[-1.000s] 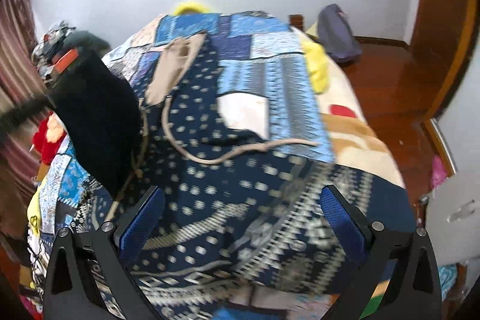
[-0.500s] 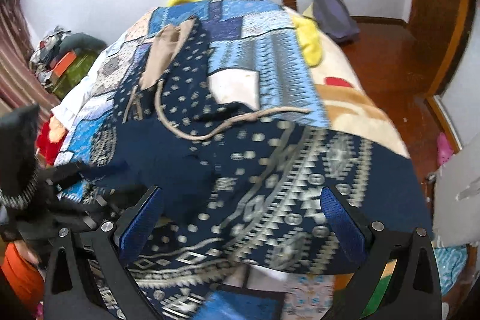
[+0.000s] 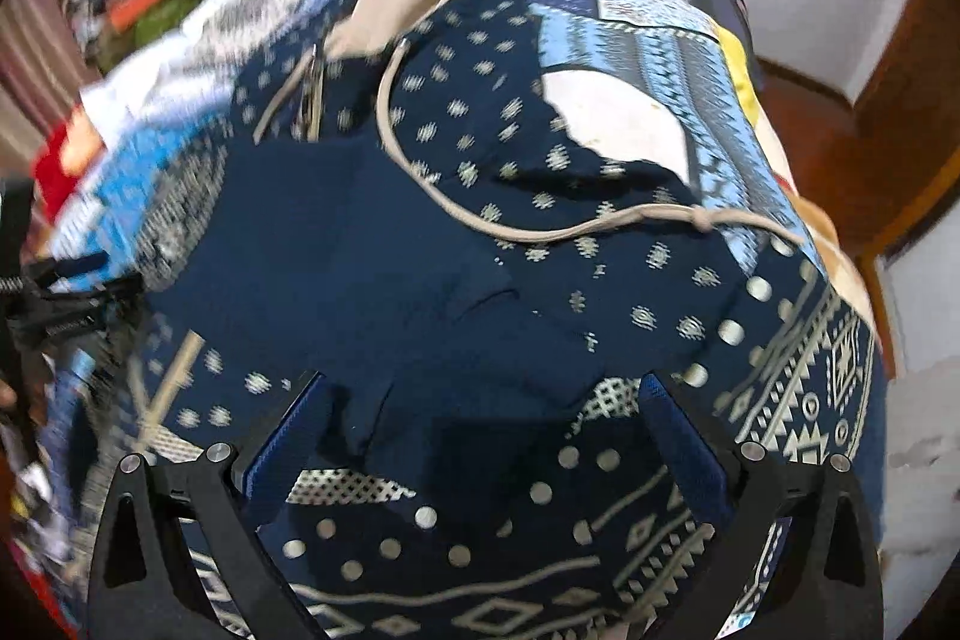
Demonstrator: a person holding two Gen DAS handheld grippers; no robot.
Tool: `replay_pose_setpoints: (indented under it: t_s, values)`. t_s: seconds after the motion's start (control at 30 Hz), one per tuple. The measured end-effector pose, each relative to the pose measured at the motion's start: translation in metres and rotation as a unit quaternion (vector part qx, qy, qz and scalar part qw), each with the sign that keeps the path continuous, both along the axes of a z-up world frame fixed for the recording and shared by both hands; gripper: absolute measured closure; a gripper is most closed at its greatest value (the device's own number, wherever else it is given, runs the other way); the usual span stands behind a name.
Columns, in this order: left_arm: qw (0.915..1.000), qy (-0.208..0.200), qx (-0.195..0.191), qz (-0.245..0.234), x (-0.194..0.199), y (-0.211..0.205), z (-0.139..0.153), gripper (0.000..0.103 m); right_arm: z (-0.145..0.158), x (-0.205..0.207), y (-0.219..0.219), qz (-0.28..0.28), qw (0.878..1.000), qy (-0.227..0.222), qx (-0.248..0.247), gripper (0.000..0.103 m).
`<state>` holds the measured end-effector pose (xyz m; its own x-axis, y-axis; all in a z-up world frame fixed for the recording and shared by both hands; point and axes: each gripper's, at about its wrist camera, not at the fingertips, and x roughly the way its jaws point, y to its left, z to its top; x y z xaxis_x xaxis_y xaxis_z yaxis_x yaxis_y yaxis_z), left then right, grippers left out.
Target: Fold large clothes
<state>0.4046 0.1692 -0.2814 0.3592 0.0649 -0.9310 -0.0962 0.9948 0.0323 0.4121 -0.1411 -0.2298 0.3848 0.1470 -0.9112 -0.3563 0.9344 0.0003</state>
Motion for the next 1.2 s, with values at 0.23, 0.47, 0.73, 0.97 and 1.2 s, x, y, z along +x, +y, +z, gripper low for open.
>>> replay_pose_setpoints:
  t_s: [0.23,0.47,0.73,0.97,1.2]
  values:
    - [0.9986,-0.03,0.041,-0.016,-0.024,-0.01,-0.01,0.01,-0.013,0.008,-0.001,-0.006,1.0,0.016,-0.026,0.001]
    - [0.9931,-0.026,0.106,-0.043,-0.038,-0.03,-0.009,0.001,-0.014,0.009,-0.007,-0.02,0.999,0.022,-0.016,0.001]
    - [0.9773,-0.045,0.181,-0.1,-0.009,-0.064,-0.009,0.007,-0.009,0.01,-0.009,-0.031,0.999,0.019,-0.008,0.001]
    - [0.9767,-0.076,0.176,-0.097,-0.018,-0.076,-0.003,0.091,0.031,0.008,-0.017,-0.049,0.997,-0.057,-0.023,0.001]
    - [0.9876,-0.092,0.119,-0.045,-0.033,-0.037,0.023,0.091,0.003,0.018,-0.015,-0.029,0.991,-0.051,-0.119,0.001]
